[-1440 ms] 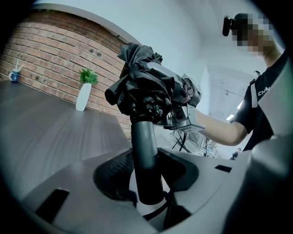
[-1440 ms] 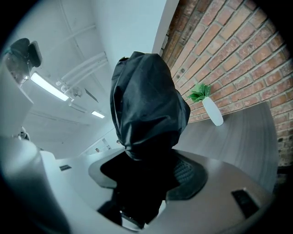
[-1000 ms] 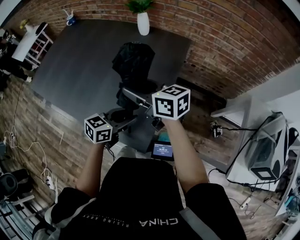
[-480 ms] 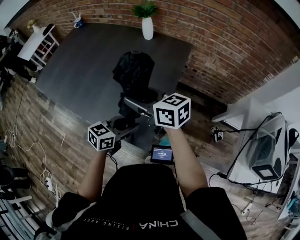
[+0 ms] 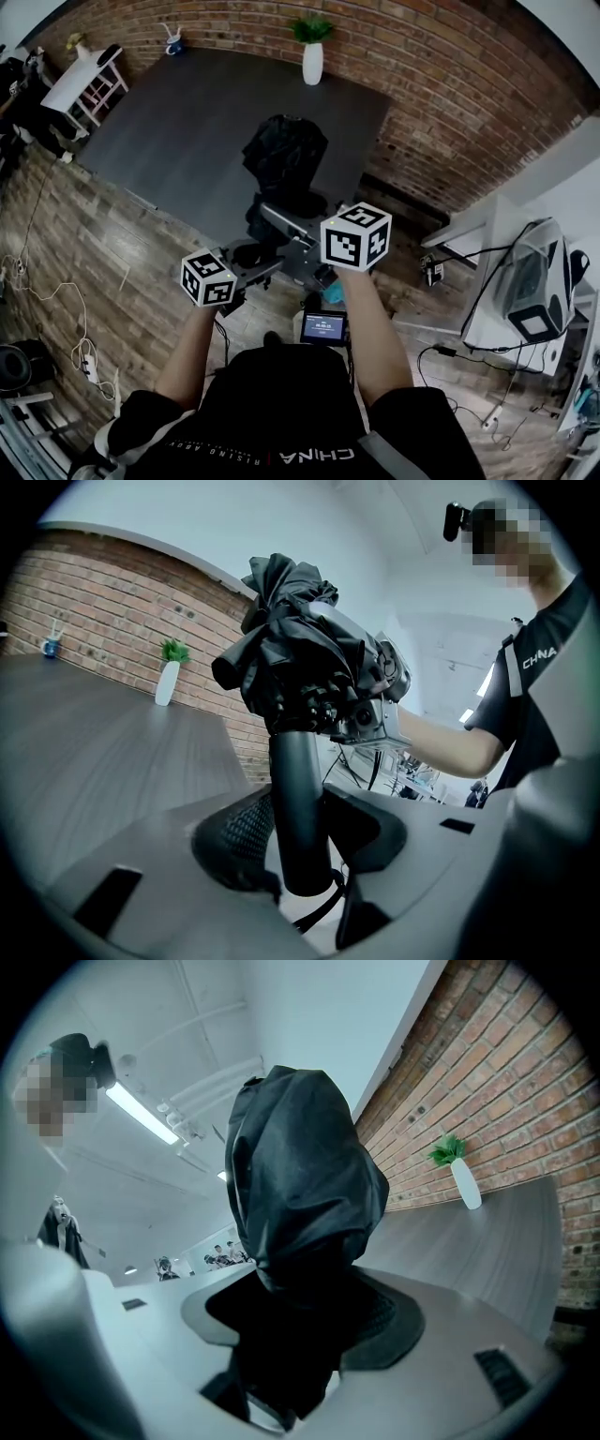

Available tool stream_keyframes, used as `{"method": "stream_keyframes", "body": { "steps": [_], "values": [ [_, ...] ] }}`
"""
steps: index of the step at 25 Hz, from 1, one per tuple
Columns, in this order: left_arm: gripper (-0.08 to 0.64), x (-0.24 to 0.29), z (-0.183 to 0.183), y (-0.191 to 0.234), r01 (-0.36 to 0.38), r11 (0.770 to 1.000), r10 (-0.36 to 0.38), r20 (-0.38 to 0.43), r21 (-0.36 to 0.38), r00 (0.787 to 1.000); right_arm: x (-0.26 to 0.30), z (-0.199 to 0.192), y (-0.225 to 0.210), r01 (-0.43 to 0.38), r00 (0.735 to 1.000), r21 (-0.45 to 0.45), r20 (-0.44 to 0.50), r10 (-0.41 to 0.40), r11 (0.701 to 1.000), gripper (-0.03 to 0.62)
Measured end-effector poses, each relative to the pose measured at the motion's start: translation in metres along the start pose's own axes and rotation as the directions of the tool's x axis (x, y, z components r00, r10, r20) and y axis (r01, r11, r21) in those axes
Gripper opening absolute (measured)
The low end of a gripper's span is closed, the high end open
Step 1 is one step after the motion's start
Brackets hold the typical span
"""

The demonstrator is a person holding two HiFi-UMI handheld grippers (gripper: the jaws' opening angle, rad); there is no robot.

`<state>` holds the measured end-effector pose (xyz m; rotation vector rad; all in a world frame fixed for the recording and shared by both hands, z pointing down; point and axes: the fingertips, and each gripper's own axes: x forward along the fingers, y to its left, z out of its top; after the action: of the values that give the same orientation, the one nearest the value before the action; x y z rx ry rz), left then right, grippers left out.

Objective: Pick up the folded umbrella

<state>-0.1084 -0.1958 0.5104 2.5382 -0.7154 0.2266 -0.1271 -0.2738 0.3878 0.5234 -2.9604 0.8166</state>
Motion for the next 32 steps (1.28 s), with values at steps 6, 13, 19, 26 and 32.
{"method": "stream_keyframes", "body": {
  "steps": [6,13,19,26,32],
  "values": [
    [0.160,-0.026,-0.028,-0.028,0.025,1.000,-0.025,-0.011,0.011,1.000,-0.004,-0.028,0.041,0.034,0.999,-0.029,-0.017,-0.035,0.999,0.267],
    [0.160,-0.036,-0.048,-0.055,0.058,0.998,-0.058,-0.011,0.017,0.998,-0.017,-0.048,0.069,0.078,0.996,-0.058,-0.027,-0.080,0.995,0.267],
    [0.160,-0.036,-0.059,-0.071,0.081,0.997,-0.081,-0.010,0.017,0.997,-0.032,-0.059,0.076,0.102,0.995,-0.041,-0.014,-0.102,0.994,0.267],
    [0.159,-0.037,-0.068,-0.082,0.093,0.996,-0.092,-0.017,0.017,0.996,-0.041,-0.067,0.083,0.111,0.994,-0.038,-0.011,-0.112,0.993,0.267],
    [0.160,-0.037,-0.067,-0.084,0.096,0.995,-0.095,-0.019,0.021,0.995,-0.043,-0.066,0.084,0.111,0.994,-0.039,-0.008,-0.112,0.993,0.267]
  ]
}}
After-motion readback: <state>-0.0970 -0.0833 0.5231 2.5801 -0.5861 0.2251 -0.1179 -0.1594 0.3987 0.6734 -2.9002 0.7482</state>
